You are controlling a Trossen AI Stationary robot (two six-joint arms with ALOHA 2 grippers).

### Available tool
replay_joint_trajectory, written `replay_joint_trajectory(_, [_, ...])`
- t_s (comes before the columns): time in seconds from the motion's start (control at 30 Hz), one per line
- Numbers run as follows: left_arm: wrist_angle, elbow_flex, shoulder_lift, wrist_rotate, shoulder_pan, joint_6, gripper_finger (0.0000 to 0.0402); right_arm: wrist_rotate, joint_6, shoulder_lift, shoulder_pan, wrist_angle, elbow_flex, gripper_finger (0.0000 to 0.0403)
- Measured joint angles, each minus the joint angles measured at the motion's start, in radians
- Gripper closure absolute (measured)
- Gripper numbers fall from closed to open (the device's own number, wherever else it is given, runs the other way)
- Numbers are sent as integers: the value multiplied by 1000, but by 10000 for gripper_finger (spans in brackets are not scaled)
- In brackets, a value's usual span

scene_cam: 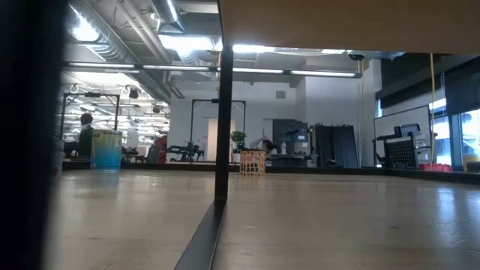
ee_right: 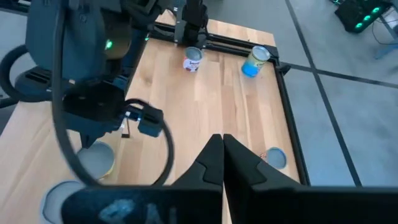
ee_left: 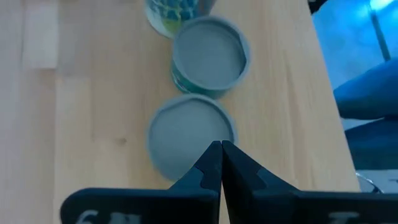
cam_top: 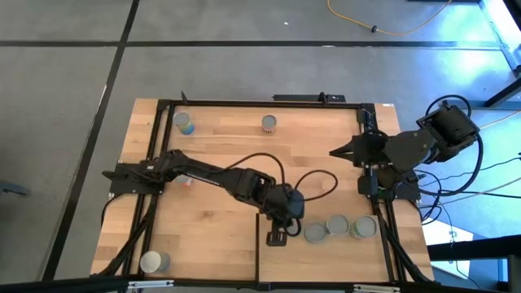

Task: Pick and place cans onto a shelf
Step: Put the yellow canned mushroom on the shelf

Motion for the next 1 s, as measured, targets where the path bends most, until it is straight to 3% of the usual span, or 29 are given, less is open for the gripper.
replay_joint_trajectory(0.33, [-9, -2, 35, -1, -4, 4, 402, -8, 2, 0, 0, -1, 0, 402])
replay_joint_trajectory(0.6, [-45, -1, 45, -15, -3, -23, 402, -106, -20, 0, 0, -1, 0, 402])
replay_joint_trajectory(1.0, [-162, 1, 41, 20, -15, -89, 402, -109, -28, 0, 0, -1, 0, 402])
